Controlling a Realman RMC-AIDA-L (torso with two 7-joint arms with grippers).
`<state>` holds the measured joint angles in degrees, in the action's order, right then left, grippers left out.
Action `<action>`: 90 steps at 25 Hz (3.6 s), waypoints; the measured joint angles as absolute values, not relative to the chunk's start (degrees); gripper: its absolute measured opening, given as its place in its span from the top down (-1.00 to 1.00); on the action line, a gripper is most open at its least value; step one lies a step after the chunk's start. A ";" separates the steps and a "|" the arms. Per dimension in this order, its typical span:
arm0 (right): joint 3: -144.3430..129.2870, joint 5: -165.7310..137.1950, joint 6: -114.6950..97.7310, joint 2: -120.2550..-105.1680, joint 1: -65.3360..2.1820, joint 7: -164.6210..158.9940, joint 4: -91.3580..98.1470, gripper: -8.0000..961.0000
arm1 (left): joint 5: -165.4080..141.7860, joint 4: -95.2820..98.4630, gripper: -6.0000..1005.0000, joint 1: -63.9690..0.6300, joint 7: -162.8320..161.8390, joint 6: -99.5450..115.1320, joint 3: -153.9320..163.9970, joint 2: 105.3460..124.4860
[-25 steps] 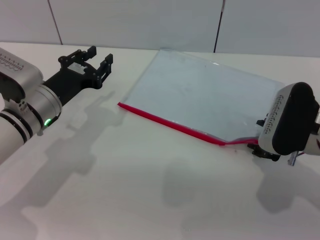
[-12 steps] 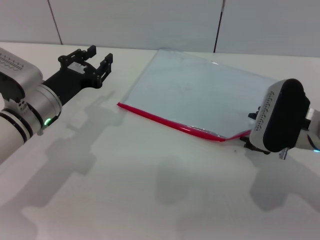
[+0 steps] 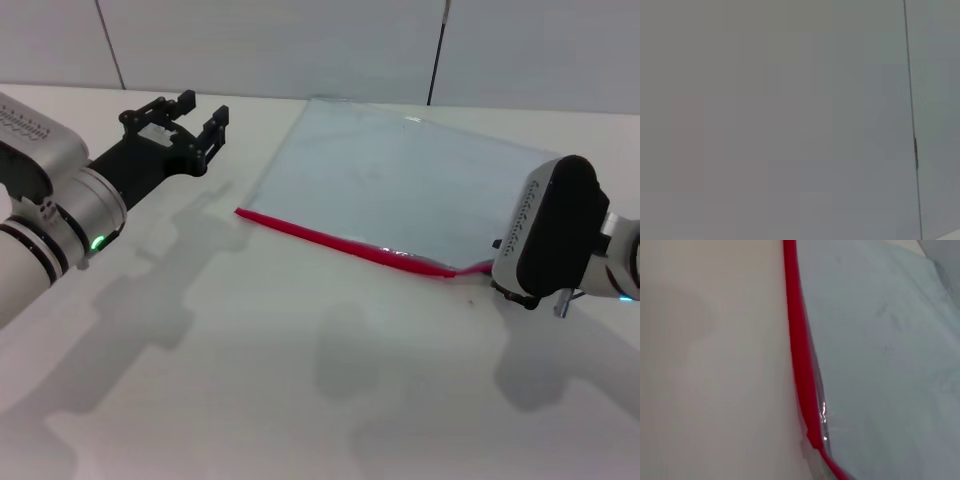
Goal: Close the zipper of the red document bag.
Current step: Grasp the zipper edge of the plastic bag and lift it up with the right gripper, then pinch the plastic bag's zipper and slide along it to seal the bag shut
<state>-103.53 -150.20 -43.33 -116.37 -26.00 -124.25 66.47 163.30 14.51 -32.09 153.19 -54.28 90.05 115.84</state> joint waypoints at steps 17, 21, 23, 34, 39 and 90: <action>-104.21 -155.74 -44.43 -116.28 -20.36 -131.43 80.09 0.70 | 160.00 14.57 0.07 -32.13 147.77 -54.19 90.17 114.95; -104.03 -156.54 -45.39 -116.28 -18.38 -132.16 84.22 0.78 | 153.14 16.39 0.08 -32.59 143.22 -54.69 90.17 113.86; -103.93 -156.02 -45.75 -116.28 -18.09 -132.22 85.10 0.81 | 147.48 18.75 0.08 -32.60 140.44 -54.76 90.17 113.31; -104.29 -152.80 -45.73 -116.25 -18.75 -132.31 84.97 0.89 | 113.13 37.13 0.08 -32.42 126.98 -54.94 90.14 112.93; -104.47 -150.37 -46.48 -116.11 -19.13 -132.22 85.57 0.88 | 105.06 43.08 0.08 -32.68 123.69 -54.94 89.99 113.44; -104.75 -150.03 -51.10 -116.22 -20.49 -132.27 91.20 0.85 | 94.37 45.97 0.18 -37.31 122.82 -52.69 89.26 114.73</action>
